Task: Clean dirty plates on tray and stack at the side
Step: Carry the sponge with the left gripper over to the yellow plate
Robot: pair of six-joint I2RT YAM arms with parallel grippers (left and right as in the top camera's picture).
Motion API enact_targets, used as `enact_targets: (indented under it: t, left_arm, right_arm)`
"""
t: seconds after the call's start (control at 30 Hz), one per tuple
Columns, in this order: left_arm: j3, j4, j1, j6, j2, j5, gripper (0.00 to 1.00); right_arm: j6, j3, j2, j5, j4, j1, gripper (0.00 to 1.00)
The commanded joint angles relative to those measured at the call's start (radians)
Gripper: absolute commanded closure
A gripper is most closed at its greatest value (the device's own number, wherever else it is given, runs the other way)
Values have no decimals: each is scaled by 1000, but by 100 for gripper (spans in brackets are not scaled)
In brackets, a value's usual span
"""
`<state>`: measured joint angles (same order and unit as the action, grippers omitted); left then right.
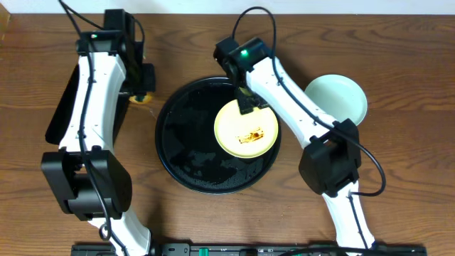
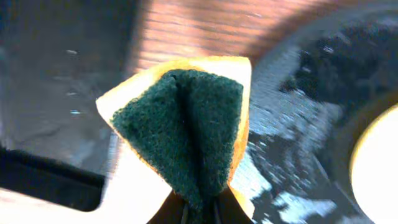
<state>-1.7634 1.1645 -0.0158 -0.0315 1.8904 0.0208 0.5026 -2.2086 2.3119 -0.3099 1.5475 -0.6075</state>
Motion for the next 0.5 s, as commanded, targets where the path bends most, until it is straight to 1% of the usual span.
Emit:
enact_targets:
  t: [0.0,0.1,0.2,0.27,0.47]
  left_arm:
    - [-23,21,37,-64,-13,159,93]
    - [-23,29,61,-113,-13,266,93]
    - [-23,39,82,-159,-13,348,93]
    - [-23,54,97,-197,-13,411,93]
    - [7,66,148,-208,-13,471,93]
  right_arm:
    - [110,-1,-18,-1,29,82,28]
    - [110,0,-18,26,55,129,28]
    - [106,1,-18,31,72,166,35]
    - [95,3,-17,31,82,184,37]
    - [76,5,-17,54,77,194,36]
